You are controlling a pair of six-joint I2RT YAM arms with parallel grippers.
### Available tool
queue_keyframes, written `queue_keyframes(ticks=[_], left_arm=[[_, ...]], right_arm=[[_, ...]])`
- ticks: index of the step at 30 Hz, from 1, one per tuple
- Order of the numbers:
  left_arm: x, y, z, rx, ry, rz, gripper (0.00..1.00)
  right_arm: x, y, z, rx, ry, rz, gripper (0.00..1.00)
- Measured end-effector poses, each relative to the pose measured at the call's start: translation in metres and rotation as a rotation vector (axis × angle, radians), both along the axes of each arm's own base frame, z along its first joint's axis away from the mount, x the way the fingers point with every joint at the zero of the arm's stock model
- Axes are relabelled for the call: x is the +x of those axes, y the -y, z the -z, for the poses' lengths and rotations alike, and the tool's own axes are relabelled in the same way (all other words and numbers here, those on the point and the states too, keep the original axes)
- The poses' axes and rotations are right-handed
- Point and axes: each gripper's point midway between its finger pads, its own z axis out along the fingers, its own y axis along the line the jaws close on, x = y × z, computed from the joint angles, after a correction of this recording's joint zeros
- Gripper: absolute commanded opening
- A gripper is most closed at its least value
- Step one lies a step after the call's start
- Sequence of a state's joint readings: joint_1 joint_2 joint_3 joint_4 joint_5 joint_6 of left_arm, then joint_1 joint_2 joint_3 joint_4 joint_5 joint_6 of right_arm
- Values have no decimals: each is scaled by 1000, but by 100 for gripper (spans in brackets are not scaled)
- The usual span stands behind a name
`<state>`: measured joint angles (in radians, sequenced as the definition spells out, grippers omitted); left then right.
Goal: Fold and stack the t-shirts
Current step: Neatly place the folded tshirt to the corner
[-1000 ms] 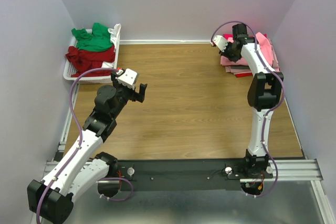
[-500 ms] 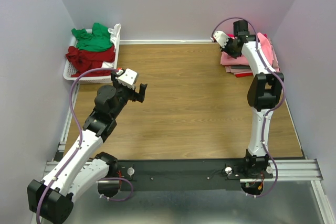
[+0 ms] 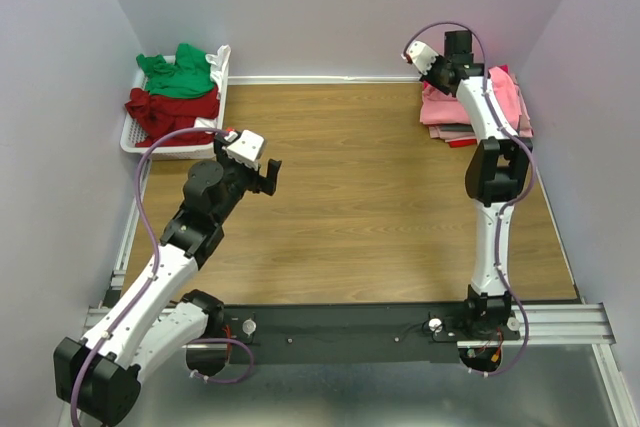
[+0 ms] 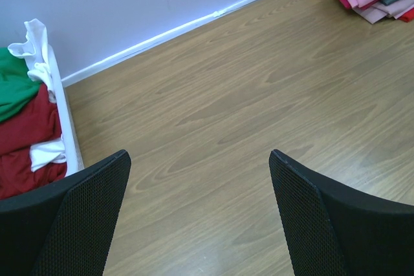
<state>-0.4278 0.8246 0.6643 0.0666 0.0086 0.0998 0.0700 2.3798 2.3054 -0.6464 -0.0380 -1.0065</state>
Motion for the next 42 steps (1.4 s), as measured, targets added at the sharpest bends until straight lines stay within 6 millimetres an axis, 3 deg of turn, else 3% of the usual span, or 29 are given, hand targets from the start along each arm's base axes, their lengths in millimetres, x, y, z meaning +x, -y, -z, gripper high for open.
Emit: queue_keyframes(ticks=[9, 22, 24, 25, 27, 28, 30, 37, 40, 42], left_arm=[[4, 2, 9, 12, -26, 0, 95], [8, 4, 21, 28, -60, 0, 95], [9, 4, 22, 29, -63, 0, 95], [9, 4, 23, 30, -64, -1, 95], [9, 4, 24, 31, -67, 0, 95], [9, 4, 24, 32, -69, 0, 95], [10, 4, 26, 34, -73, 0, 95], [12, 4, 30, 40, -84, -8, 95], [12, 4, 30, 40, -84, -9, 95], [12, 4, 30, 40, -84, -9, 95]], right_arm=[[35, 2, 17, -12, 91, 57, 0], [68, 10, 2, -5, 270, 163, 1], [73, 13, 2, -5, 301, 187, 9], [77, 15, 3, -2, 320, 204, 26], [81, 17, 4, -4, 352, 228, 47], [83, 18, 4, -2, 370, 242, 63], [88, 20, 1, 5, 424, 279, 75], [96, 15, -29, 107, 603, 388, 77], [90, 15, -37, 200, 601, 425, 74], [82, 26, -44, 277, 573, 452, 73]])
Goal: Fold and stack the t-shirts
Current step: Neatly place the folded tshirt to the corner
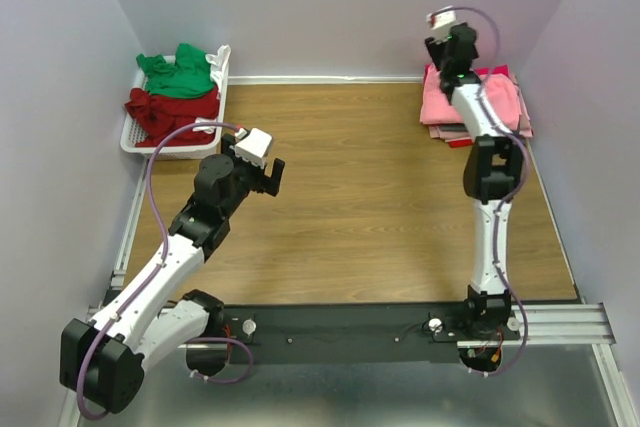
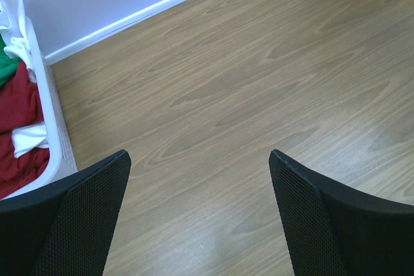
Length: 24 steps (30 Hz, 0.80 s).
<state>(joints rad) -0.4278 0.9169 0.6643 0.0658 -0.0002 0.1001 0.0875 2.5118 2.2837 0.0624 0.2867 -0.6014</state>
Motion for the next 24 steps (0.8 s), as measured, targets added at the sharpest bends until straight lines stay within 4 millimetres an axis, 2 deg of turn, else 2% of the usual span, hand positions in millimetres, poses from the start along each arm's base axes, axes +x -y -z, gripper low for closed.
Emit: queue_keyframes(ticks=[3, 7, 9, 11, 16, 20, 24], left_arm=[[-1, 0, -2, -2, 5, 0, 95], [-2, 0, -5, -8, 14, 4, 95], [-3, 1, -6, -10, 14, 11, 95], [-3, 3, -6, -12, 15, 20, 95], [-6, 5, -9, -22, 21, 39, 95], [-8, 7, -11, -26, 23, 54, 95], [-8, 9, -11, -31, 21, 63, 95]], right_arm=[[-17, 31, -23, 137, -12, -10, 73], [-53, 91, -62, 284, -8, -20, 72], [-70, 117, -72, 328, -6, -3, 71], [-75, 127, -74, 386, -3, -6, 66], [-68, 125, -37, 547, -76, -22, 64], [-65, 124, 15, 635, -171, 5, 63], [-65, 124, 49, 671, -232, 34, 61]])
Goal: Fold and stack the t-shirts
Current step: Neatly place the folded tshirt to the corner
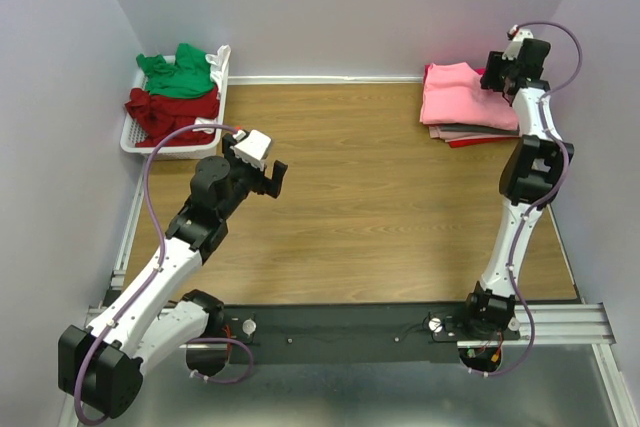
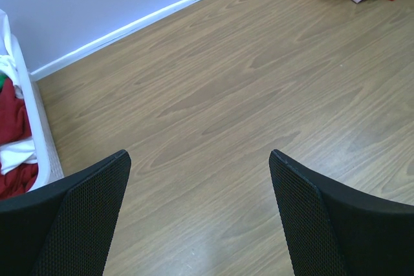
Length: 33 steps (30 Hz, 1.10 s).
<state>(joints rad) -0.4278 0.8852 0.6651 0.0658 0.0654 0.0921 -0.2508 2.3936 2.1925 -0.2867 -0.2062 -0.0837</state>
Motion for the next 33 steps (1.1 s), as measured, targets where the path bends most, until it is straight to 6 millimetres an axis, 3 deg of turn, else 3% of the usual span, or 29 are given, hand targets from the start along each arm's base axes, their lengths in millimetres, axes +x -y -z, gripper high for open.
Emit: queue_keyframes(ticks=[6, 17, 20, 25, 28, 33], left_arm=[[0, 0, 0, 0, -1, 3, 95], [2, 1, 7, 8, -19, 2, 95], [3, 2, 9, 12, -27, 2, 95], [6, 3, 18, 23, -51, 2, 95], [7, 4, 22, 27, -61, 2, 95], [7, 4, 22, 27, -61, 2, 95]], right_arm=[[8, 6, 7, -5, 0, 21, 59], [17, 23, -30, -41, 83, 64, 59], [21, 26, -26, -46, 83, 74, 59], [25, 30, 1, -46, 49, 88, 59], [26, 31, 18, -42, 25, 90, 50], [26, 31, 22, -37, 20, 90, 21]])
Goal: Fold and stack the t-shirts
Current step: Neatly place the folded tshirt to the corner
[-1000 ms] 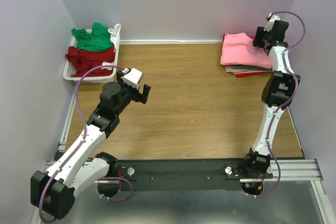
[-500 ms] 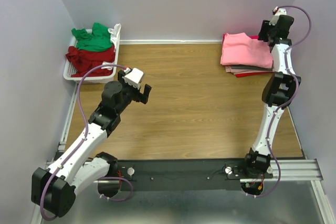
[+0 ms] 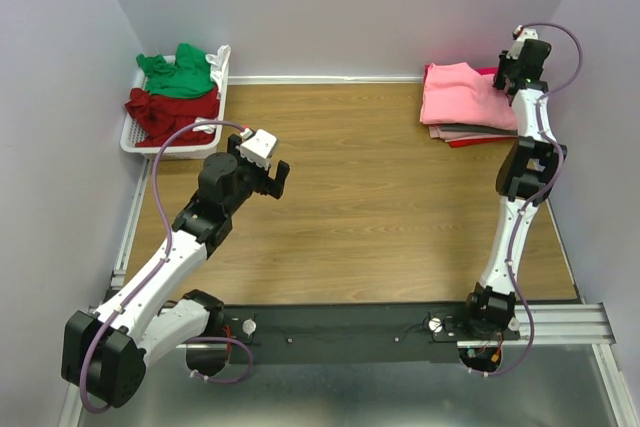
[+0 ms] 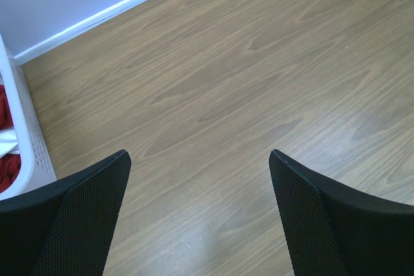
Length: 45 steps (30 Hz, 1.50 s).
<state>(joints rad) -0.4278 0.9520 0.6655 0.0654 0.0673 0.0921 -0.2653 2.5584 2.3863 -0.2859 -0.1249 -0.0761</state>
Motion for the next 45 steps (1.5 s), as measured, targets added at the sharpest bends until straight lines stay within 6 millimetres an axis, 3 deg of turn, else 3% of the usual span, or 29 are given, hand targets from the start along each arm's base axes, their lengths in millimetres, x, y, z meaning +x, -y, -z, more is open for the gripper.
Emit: queue_keyframes(ticks=[2, 4, 22, 26, 29, 35, 40, 45], left_arm=[[0, 0, 0, 0, 0, 0, 95], [0, 0, 0, 0, 0, 0, 95], [0, 0, 0, 0, 0, 0, 95], [0, 0, 0, 0, 0, 0, 95], [0, 0, 0, 0, 0, 0, 95], [0, 0, 2, 2, -5, 0, 95], [1, 0, 3, 3, -7, 0, 95], [1, 0, 3, 3, -7, 0, 95]], right_arm=[[0, 1, 0, -1, 0, -1, 8], [0, 1, 0, 2, 1, 0, 1], [-4, 20, -2, -85, -13, 89, 1], [-2, 22, -7, -148, -7, 124, 6], [1, 21, -13, -207, 2, 138, 25], [6, 21, -27, -313, 26, 175, 34], [5, 36, -40, -393, 51, 238, 38], [2, 39, -32, -399, 40, 239, 45]])
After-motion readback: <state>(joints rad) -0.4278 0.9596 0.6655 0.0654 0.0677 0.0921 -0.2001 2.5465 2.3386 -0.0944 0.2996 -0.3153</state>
